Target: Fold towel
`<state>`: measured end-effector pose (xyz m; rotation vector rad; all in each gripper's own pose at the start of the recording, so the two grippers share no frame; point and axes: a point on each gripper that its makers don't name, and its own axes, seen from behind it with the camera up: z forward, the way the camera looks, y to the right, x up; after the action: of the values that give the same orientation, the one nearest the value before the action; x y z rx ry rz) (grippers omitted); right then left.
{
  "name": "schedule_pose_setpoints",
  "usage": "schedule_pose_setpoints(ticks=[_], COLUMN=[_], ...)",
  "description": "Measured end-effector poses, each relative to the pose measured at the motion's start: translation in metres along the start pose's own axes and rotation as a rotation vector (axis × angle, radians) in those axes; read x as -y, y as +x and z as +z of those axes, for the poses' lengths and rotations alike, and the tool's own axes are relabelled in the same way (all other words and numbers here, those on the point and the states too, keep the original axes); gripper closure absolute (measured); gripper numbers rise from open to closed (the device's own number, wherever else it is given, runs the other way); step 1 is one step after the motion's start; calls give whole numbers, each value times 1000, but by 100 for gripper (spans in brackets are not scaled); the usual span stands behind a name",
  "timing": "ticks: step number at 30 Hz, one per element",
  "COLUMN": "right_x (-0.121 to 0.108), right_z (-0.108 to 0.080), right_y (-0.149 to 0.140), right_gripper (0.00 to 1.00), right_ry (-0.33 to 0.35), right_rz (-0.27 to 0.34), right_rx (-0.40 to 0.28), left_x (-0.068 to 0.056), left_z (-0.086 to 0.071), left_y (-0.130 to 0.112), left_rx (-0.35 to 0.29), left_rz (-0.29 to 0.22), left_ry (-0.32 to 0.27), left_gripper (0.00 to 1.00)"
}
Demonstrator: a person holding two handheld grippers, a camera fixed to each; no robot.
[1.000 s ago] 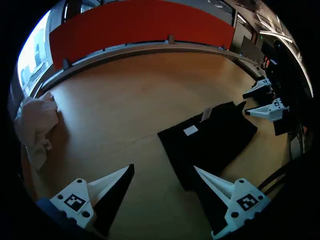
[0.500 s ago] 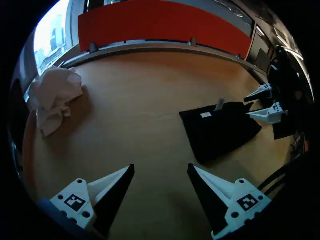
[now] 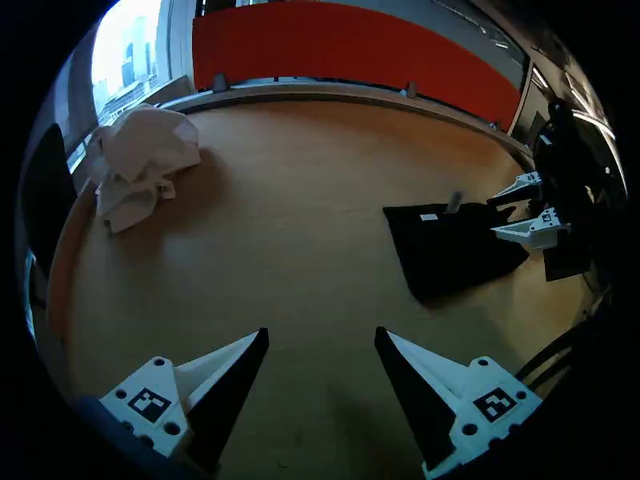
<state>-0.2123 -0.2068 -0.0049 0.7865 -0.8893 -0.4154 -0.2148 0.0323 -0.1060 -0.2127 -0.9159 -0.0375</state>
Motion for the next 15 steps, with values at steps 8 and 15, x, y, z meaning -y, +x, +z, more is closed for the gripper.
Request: schedule_pose_setpoints(ticks=[8, 15], right_x=[4, 9], right_z=[3, 7], right_y=[-3, -8], right_gripper=[0, 0], right_ry=[5, 11], right_rz=[-17, -31], right_rx=[17, 29], left_x=[1, 1], left_z=[-6, -14], left_y=[-9, -19], left_rx=[-3, -18], left_rz=[-9, -14], left_ry=[7, 16], left_gripper=[1, 1])
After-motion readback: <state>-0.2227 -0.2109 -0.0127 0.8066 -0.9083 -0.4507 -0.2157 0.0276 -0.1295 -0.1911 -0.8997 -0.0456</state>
